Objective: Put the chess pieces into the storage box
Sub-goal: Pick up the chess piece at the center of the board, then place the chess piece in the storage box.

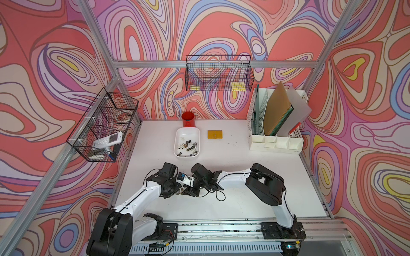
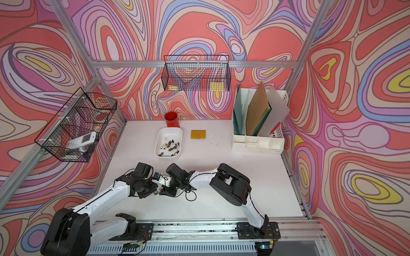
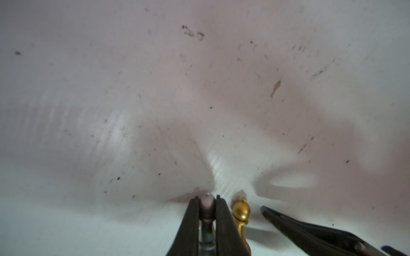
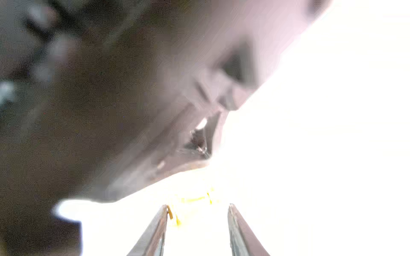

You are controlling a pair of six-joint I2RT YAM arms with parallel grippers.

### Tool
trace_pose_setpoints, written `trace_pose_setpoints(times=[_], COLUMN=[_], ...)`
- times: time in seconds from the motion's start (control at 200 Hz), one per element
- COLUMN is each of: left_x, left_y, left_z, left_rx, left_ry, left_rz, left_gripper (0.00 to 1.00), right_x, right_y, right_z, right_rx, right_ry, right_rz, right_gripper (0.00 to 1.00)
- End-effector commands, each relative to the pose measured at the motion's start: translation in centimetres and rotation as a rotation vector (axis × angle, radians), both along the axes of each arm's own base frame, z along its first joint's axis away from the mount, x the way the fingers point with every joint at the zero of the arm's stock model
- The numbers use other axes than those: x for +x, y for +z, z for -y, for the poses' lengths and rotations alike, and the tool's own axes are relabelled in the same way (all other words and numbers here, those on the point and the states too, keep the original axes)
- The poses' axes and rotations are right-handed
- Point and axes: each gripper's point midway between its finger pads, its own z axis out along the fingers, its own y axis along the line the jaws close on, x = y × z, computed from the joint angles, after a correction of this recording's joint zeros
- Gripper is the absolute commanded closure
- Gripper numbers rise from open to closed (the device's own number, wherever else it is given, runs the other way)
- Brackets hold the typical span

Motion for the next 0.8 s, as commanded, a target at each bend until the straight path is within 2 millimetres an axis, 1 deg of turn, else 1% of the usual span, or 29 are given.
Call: trace_pose_setpoints(times=[0.0, 0.125, 0.215, 0.31, 0.441, 0.511, 0.611, 0.686, 0.796], left_x=[1.6, 2.0, 2.6, 3.8, 6.4, 8.4, 12.2, 15.5, 20.2], left_y=[2.6, 3.6, 5.0, 6.9, 10.0, 11.6, 13.4, 14.5, 15.3], left_z=[0.4, 0.1, -0.3, -0.6, -0.6, -0.5, 0.3, 0.8, 1.1], left_rx=[-0.02, -0.008, 0.026, 0.06, 0.101, 0.129, 0.15, 0.179, 0.256], left_ry=[0.0, -0.001, -0.01, -0.03, -0.065, -0.087, -0.127, -0.154, -0.185], left_rz=[0.075, 0.097, 0.128, 0.173, 0.251, 0.298, 0.371, 0.424, 0.487], left_gripper=[1.0, 1.0, 1.0, 1.0, 1.0, 1.0, 0.99, 0.99, 0.99], right_x=[-0.3, 0.3, 0.4, 0.5, 0.9, 1.7, 3.2, 4.7, 6.0], right_y=[-3.6, -2.7, -1.5, 0.5, 3.0, 4.3, 5.8, 6.0, 6.3], right_z=[3.0, 3.1, 3.2, 3.1, 3.4, 3.9, 5.3, 6.6, 7.9], right_rx=[-0.137, -0.099, -0.057, 0.021, 0.112, 0.16, 0.216, 0.236, 0.256], right_ry=[-0.058, -0.084, -0.091, -0.092, -0.109, -0.138, -0.198, -0.252, -0.311], right_rz=[-0.051, -0.043, -0.038, -0.055, -0.068, -0.072, -0.078, -0.091, -0.095], right_gripper=[0.54, 0.54, 0.53, 0.52, 0.52, 0.52, 0.51, 0.51, 0.51])
